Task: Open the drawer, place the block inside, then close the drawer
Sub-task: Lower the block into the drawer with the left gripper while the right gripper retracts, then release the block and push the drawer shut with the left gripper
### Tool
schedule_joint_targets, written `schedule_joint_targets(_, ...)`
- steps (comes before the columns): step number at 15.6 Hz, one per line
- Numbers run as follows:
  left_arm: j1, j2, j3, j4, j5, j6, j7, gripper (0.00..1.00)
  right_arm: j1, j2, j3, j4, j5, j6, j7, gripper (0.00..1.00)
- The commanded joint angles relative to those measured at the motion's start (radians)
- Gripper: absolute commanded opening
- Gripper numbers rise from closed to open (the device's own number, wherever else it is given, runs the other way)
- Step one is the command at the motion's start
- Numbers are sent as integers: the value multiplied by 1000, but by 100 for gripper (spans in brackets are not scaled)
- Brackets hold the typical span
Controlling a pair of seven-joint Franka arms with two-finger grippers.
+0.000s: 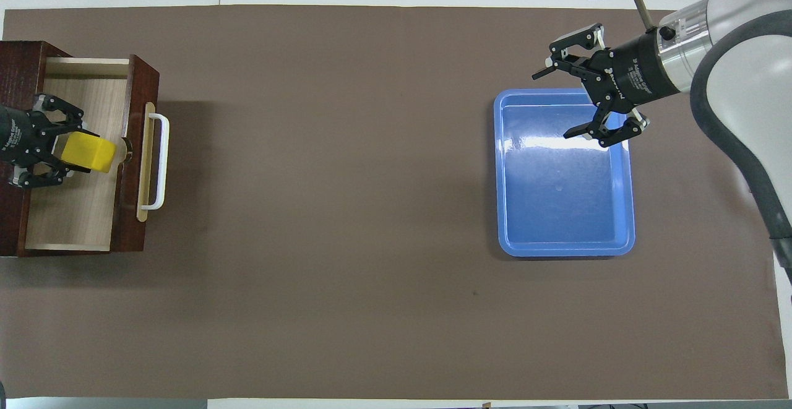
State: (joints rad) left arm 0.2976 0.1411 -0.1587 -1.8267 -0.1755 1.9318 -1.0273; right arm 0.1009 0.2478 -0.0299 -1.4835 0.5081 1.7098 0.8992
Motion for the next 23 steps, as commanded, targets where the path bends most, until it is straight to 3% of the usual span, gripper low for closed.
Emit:
schedule_joint_targets(1,24,-61,-7,-85,14,50,16,16,-38,-59,7,-37,-80,-33,-179,100)
schedule_joint_targets(2,40,-61,-9,-83,16,50,16,49,-65,-67,7,-35,-83,-57,-227,100)
schedule_joint_targets(3,38,-60,-7,-80,16,50,18,99,-78,-76,5,-32,-89,-90,-279,100)
schedule_joint_targets(6,18,-40,-10,-7,72,-5,0,100,-101,-110,7,-29,-222,-150,-484,100)
schedule_joint_targets(9,-87,38,-12,217,138,-185,-155,100,-104,-143,7,-29,-328,-197,-655,100)
schedule_joint_targets(11,-208,78,-10,308,181,-250,-306,100,-105,-166,8,-32,-414,-214,-777,100)
schedule_joint_targets(12,-259,77,-10,294,221,-243,-347,100,-105,-179,8,-37,-446,-219,-842,100)
schedule_joint_targets(14,-317,31,-12,177,295,-182,-379,100,-107,-211,10,-58,-519,-219,-971,100)
schedule_joint_targets(17,-312,-44,-10,-23,303,-41,-405,100,-147,-252,21,-136,-546,-173,-1069,100)
schedule_joint_targets(19,-296,-49,-10,-68,336,21,-492,100,-151,-277,22,-213,-556,-61,-1099,100)
schedule_joint_targets(23,-246,-37,-10,-94,407,90,-577,100,-153,-279,24,-236,-545,-74,-1036,100)
